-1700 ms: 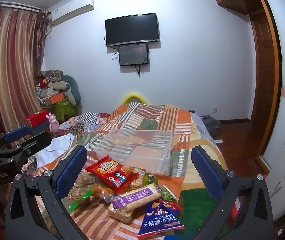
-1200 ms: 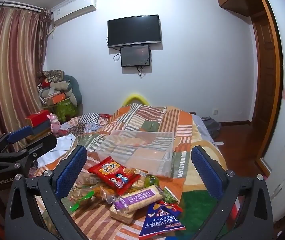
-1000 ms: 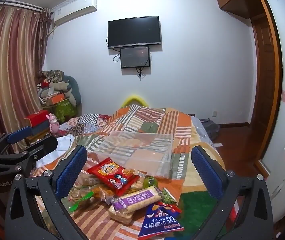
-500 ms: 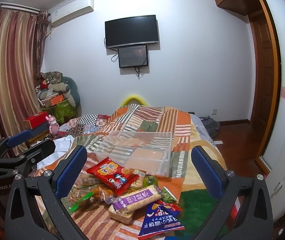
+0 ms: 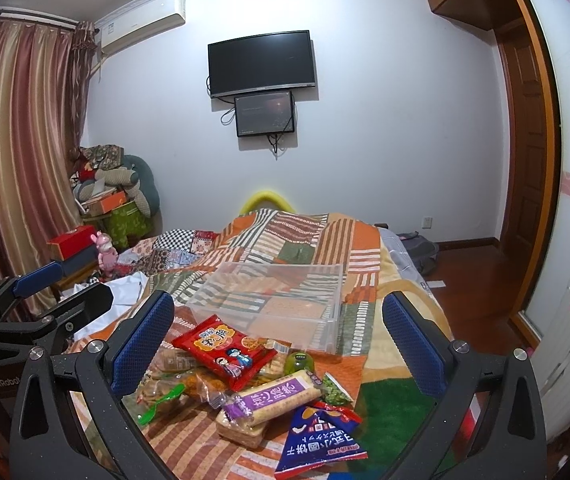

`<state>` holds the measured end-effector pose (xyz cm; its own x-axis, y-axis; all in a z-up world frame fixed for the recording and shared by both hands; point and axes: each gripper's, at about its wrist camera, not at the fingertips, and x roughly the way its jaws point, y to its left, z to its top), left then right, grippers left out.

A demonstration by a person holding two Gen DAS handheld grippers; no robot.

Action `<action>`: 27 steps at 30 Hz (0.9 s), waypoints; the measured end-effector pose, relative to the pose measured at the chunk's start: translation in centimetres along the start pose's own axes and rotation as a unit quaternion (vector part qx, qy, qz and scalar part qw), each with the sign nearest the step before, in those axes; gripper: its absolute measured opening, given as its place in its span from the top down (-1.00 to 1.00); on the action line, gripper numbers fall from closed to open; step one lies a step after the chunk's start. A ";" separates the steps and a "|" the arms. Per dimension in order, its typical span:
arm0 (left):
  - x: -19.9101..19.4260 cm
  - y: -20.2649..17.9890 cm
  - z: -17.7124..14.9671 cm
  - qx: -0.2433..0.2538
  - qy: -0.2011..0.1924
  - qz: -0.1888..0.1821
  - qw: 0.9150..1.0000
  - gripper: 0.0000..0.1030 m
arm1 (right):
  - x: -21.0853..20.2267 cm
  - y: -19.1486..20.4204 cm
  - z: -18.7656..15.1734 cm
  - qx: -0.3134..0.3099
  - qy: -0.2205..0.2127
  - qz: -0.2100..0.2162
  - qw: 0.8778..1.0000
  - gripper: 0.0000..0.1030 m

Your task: Organize snacks

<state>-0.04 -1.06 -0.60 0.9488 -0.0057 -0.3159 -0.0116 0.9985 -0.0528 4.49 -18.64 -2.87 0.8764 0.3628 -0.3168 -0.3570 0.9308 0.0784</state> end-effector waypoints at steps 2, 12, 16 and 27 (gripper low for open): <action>-0.1 0.0 0.0 0.000 0.000 -0.001 1.000 -1.00 | 0.0 0.0 0.0 0.000 0.000 0.001 1.000 -1.00; -0.2 -0.1 -0.1 0.001 0.000 -0.003 1.000 -1.00 | -0.1 0.0 0.0 0.001 -0.001 0.002 1.000 -1.00; -0.2 -0.1 -0.2 0.001 0.000 -0.003 1.000 -1.00 | -0.1 0.0 0.0 0.002 -0.001 0.003 1.000 -1.00; -0.3 0.0 -0.1 0.001 -0.002 0.000 1.000 -1.00 | -0.2 0.0 0.0 0.002 -0.001 0.004 1.000 -1.00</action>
<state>-0.35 -1.08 -0.58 0.9499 -0.0052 -0.3124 -0.0115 0.9986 -0.0514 4.31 -18.69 -2.82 0.8739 0.3706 -0.3146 -0.3632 0.9279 0.0843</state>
